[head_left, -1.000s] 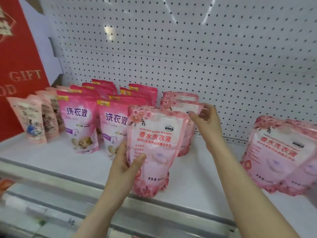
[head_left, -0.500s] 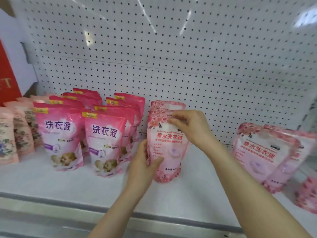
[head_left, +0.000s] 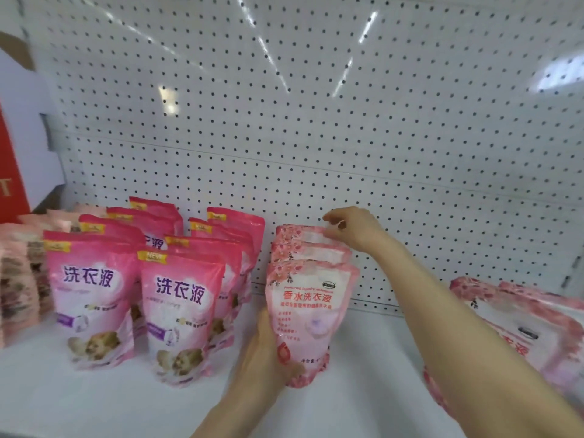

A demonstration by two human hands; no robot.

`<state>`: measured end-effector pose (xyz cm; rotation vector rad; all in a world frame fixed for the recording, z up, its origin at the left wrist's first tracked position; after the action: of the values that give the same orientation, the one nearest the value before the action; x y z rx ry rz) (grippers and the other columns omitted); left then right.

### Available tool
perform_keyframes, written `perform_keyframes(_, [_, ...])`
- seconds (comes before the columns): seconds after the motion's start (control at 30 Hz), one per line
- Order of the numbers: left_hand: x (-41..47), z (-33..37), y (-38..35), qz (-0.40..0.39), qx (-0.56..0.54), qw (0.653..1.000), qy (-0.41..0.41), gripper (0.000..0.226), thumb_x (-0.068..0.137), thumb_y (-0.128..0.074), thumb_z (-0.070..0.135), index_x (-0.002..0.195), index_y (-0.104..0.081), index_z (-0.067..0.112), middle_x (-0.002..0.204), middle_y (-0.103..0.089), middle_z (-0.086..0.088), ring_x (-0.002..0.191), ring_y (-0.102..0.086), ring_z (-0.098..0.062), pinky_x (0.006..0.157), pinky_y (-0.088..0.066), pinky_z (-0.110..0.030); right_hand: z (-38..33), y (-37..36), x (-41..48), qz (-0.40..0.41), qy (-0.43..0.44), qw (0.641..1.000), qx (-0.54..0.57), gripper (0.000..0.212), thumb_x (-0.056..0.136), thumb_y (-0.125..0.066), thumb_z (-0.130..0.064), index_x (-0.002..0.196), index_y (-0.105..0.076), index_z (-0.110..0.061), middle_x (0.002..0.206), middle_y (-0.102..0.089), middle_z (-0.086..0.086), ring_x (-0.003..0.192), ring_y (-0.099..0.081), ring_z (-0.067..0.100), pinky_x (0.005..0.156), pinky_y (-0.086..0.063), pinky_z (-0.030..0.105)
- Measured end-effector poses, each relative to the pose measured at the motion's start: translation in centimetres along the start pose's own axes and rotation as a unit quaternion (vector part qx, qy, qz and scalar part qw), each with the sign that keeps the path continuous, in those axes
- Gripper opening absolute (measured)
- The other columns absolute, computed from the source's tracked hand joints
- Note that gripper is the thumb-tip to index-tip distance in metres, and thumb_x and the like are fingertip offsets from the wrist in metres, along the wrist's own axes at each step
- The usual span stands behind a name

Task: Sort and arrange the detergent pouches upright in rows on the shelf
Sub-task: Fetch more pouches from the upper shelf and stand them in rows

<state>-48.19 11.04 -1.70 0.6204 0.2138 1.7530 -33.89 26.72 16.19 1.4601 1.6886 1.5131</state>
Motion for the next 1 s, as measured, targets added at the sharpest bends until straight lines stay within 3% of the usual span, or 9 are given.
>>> perform_keyframes(0.07, [0.2, -0.2, 0.0, 0.001, 0.008, 1.0, 0.006, 0.105, 0.062, -0.078, 0.026, 0.104, 0.003, 0.078, 0.109, -0.038, 0.038, 0.104, -0.052, -0.003, 0.088, -0.051, -0.034, 0.3, -1.3, 1.3, -0.012, -0.008, 1.0, -0.015, 0.009, 0.087, -0.072, -0.029, 0.09, -0.074, -0.02, 0.081, -0.069, -0.003, 0.071, -0.061, 0.013, 0.072, -0.049, 0.029])
perform_keyframes(0.13, [0.6, -0.6, -0.1, 0.0, 0.01, 1.0, 0.019, 0.102, 0.061, -0.078, 0.023, 0.101, 0.0, 0.075, 0.105, -0.042, 0.035, 0.1, -0.054, -0.006, 0.086, -0.052, -0.037, 0.9, -1.6, 2.1, 0.025, -0.034, 0.999, -0.022, 0.012, 0.085, -0.074, -0.029, 0.076, -0.073, -0.021, 0.07, -0.068, -0.005, 0.062, -0.061, 0.011, 0.065, -0.053, 0.028])
perform_keyframes(0.23, [1.2, -0.9, -0.3, 0.0, 0.002, 0.999, 0.034, 0.097, 0.061, -0.077, 0.026, 0.106, -0.001, 0.067, 0.106, -0.047, 0.028, 0.099, -0.057, -0.009, 0.085, -0.053, -0.042, 1.7, -1.4, 1.9, 0.039, -0.048, 0.998, -0.027, 0.011, 0.084, -0.073, -0.033, 0.086, -0.077, -0.022, 0.081, -0.074, -0.007, 0.073, -0.069, 0.013, 0.076, -0.06, 0.036])
perform_keyframes(0.33, [1.5, -1.1, -0.5, -0.007, -0.002, 0.999, 0.036, 0.093, 0.06, -0.077, 0.029, 0.11, -0.006, 0.063, 0.111, -0.05, 0.024, 0.1, -0.058, -0.009, 0.084, -0.054, -0.042, 0.9, 0.5, 0.2, 0.085, 0.004, 0.995, 0.045, 0.021, 0.086, -0.07, -0.042, 0.1, -0.075, -0.027, 0.095, -0.073, -0.013, 0.087, -0.067, 0.008, 0.081, -0.055, 0.031])
perform_keyframes(0.47, [1.7, -1.0, -0.4, -0.029, 0.018, 0.999, 0.04, 0.098, 0.057, -0.077, 0.036, 0.125, -0.007, 0.048, 0.125, -0.049, 0.013, 0.109, -0.055, -0.015, 0.089, -0.052, -0.043, -1.9, 0.2, -2.1, -0.034, 0.064, 0.996, 0.056, 0.008, 0.083, -0.076, -0.033, 0.081, -0.077, -0.025, 0.079, -0.074, -0.011, 0.07, -0.064, 0.003, 0.069, -0.053, 0.023])
perform_keyframes(0.6, [1.2, -1.1, -0.5, -0.053, 0.015, 0.998, 0.038, 0.102, 0.044, -0.072, 0.066, 0.124, -0.013, 0.045, 0.124, -0.053, 0.014, 0.108, -0.06, -0.015, 0.089, -0.053, -0.043, -1.2, -0.6, -1.8, 0.03, 0.012, 0.999, 0.013, 0.005, 0.082, -0.077, -0.027, 0.08, -0.078, -0.024, 0.077, -0.074, -0.008, 0.072, -0.068, 0.013, 0.078, -0.059, 0.038])
perform_keyframes(0.73, [1.8, -1.7, -0.7, -0.059, 0.015, 0.997, 0.041, 0.086, 0.047, -0.07, 0.056, 0.113, -0.016, 0.052, 0.122, -0.055, 0.014, 0.107, -0.061, -0.016, 0.089, -0.052, -0.044, -1.4, -0.1, -3.1, 0.043, 0.007, 0.997, 0.067, 0.01, 0.082, -0.078, -0.033, 0.089, -0.079, -0.026, 0.086, -0.075, -0.011, 0.084, -0.069, 0.009, 0.085, -0.057, 0.034])
perform_keyframes(0.87, [2.4, -1.4, -1.0, -0.064, 0.009, 0.997, 0.048, 0.084, 0.048, -0.069, 0.053, 0.116, -0.019, 0.048, 0.121, -0.055, 0.013, 0.105, -0.06, -0.015, 0.088, -0.053, -0.043, -2.6, 1.4, -6.2, 0.064, 0.046, 0.989, 0.124, 0.021, 0.083, -0.074, -0.044, 0.079, -0.077, -0.024, 0.078, -0.074, -0.004, 0.078, -0.065, 0.01, 0.074, -0.051, 0.028])
perform_keyframes(1.0, [2.7, -1.1, -1.3, -0.071, 0.018, 0.996, 0.048, 0.09, 0.049, -0.078, 0.041, 0.12, -0.022, 0.039, 0.121, -0.055, 0.008, 0.104, -0.059, -0.017, 0.086, -0.053, -0.043, -1.9, -0.1, -7.5, 0.07, 0.04, 0.996, 0.045, 0.008, 0.086, -0.073, -0.03, 0.088, -0.077, -0.024, 0.087, -0.074, -0.007, 0.085, -0.066, 0.013, 0.085, -0.054, 0.037])
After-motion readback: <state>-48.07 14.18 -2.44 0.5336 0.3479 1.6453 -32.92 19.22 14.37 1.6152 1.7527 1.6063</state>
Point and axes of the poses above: each hand's wrist, its own x-axis towards the middle knuckle, its own y-axis out of the back of the hand, z = x × y, the point moved 4 cm from there along x, towards the middle knuckle
